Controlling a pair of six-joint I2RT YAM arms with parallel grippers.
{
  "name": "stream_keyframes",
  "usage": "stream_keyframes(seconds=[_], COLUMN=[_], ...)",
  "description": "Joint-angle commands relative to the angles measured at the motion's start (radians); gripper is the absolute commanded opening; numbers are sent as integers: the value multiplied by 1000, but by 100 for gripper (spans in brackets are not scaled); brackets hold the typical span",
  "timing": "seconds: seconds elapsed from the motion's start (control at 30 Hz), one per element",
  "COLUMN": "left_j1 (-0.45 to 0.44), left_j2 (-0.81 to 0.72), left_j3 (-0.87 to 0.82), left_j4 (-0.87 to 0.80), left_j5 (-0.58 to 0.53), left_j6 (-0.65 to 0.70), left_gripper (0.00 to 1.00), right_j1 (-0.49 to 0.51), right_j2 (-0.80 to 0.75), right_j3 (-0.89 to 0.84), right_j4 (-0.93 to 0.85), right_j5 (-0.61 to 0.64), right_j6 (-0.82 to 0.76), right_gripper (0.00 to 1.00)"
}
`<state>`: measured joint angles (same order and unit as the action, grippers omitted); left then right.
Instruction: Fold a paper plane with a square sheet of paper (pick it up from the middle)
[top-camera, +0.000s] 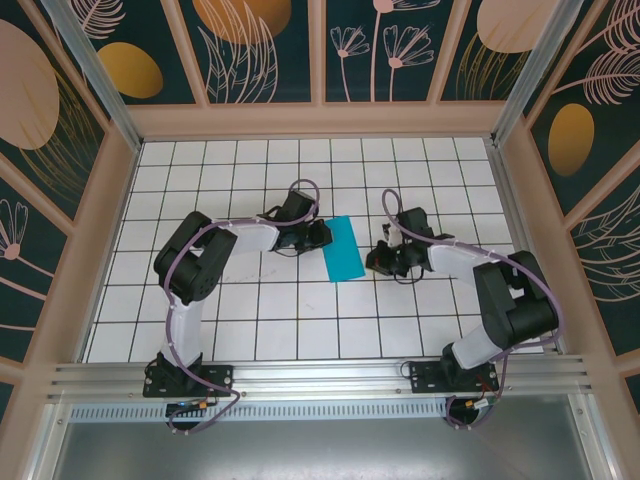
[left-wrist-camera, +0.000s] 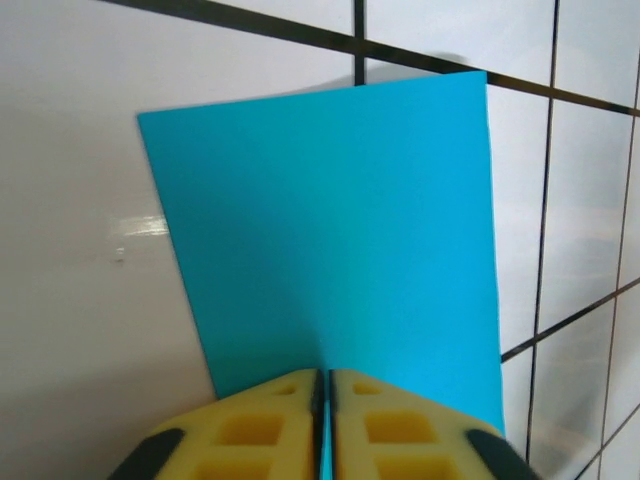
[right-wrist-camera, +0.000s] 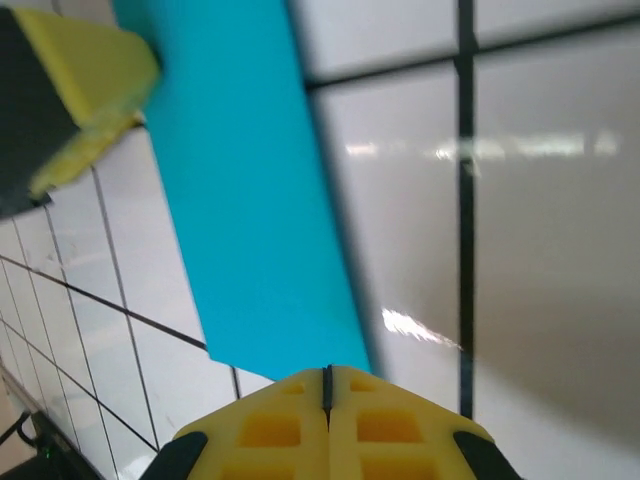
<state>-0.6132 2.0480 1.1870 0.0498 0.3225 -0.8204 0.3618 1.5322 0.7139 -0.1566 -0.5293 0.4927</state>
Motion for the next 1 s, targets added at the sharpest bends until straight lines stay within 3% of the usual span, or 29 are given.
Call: stream_keyframes(seconds=[0.0,0.1,0.27,0.47,0.67,0.97], left_j1=[9,12,35,76,103,124], left_j2=[-26,-98,-204,-318,-417,-546], left_j3=[43,71,2,-174,-327,-470], left_j4=[-131,-123,-102,-36,19,31], left_j5=[-91,-102,-145,-151,-167,-203], left_j6=[54,45,10,-32,-60,-68], left_gripper=[21,31,35,37,38,37], right_j1=[37,78,144,180,282,413], right_j2=[-8,33,99,139,153,284], right_j3=[52,82,117,113,110,217], right_j4=[3,18,41,9,-17,101], right_j5=[105,172,238,291,296,310], right_j6=[22,46,99,187,315,468], right_gripper=[10,15,17,14,14,15])
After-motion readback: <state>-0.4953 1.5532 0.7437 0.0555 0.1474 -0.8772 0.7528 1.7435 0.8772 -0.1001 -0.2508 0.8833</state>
